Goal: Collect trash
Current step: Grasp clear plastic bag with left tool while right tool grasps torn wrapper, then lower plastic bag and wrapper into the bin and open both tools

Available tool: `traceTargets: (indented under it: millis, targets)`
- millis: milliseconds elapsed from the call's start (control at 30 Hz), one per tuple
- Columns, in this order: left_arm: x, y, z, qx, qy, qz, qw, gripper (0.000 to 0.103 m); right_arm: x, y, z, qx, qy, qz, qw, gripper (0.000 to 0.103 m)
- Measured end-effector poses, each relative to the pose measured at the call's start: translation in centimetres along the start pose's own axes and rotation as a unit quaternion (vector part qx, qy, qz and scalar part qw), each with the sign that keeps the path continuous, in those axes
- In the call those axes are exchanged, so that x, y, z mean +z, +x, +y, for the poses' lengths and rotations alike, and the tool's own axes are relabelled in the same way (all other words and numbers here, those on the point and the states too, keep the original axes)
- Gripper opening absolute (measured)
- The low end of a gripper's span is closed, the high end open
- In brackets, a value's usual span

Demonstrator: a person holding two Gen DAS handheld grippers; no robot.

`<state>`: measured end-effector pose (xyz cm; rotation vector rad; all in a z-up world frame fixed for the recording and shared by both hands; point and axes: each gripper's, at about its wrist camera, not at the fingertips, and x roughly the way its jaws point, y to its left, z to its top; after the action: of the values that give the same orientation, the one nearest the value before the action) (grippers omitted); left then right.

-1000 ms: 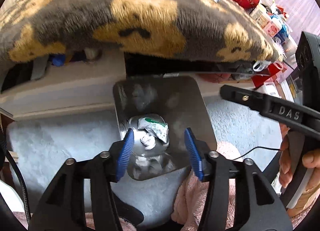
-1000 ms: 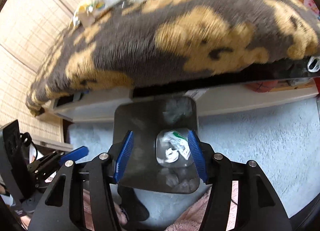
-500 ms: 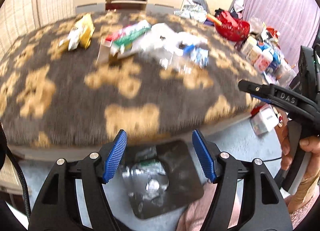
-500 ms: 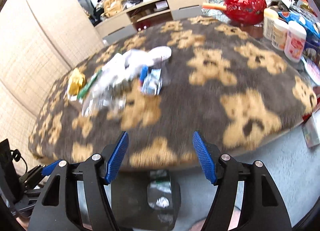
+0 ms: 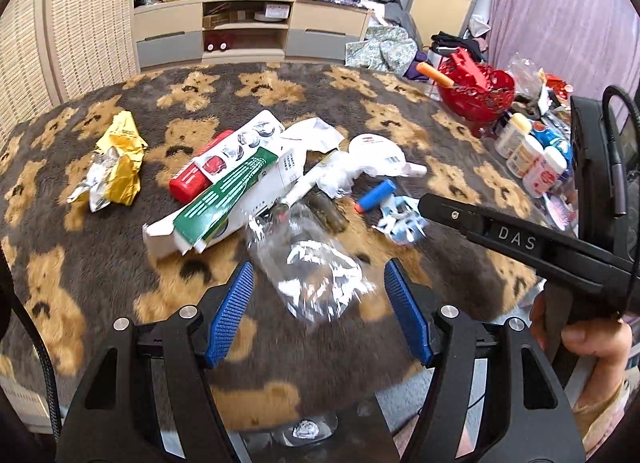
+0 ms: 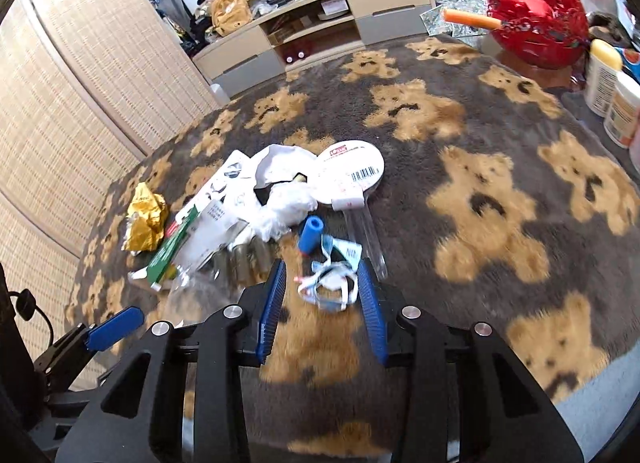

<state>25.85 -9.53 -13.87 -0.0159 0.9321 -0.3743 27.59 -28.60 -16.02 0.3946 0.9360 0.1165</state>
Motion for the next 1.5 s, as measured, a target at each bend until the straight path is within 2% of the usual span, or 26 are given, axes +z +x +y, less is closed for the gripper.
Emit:
traceTargets:
  millis: [267, 400, 567, 700, 833, 1033, 1500]
  targets:
    - [-0.2, 3.9, 0.8, 0.007, -0.004, 0.031, 0.9995, 0.063, 0.6, 3.3, -0.4, 0.002, 0.003, 0.029, 1.000, 0.036]
    - [-0.9, 5.0, 1.6, 0.002, -0.008, 0.046, 0.9989, 0.054, 0.0, 4.1, -0.3, -0.007, -0.005, 0.039, 0.999, 0.036]
    - [-1.9, 4.9, 2.1, -0.005, -0.011, 0.047, 0.9988, 0.048, -1.0, 4.1, -0.1, -0.018, -0.016, 0.040, 0.999, 0.023]
    - [-2.7, 4.4, 1.8, -0.009, -0.005, 0.049, 0.9987, 0.032, -1.7, 3.2, 0.0, -0.019, -0.020, 0.037, 0.999, 0.015]
    - [-3.5, 3.5, 1.4, -0.009, 0.001, 0.047, 0.9988, 0.023, -2.5, 2.0, 0.0, -0.018, -0.021, 0.033, 0.999, 0.014]
    - [-5.3, 1.4, 1.0, -0.009, 0.011, 0.048, 0.9987, 0.020, -4.1, 0.0, 0.3, -0.011, -0.017, 0.033, 0.999, 0.013]
    - [-11.1, -5.7, 1.0, -0.021, -0.007, 0.027, 0.9994, 0.020, -9.9, -6.1, 3.0, -0.006, -0.046, 0.020, 0.999, 0.012]
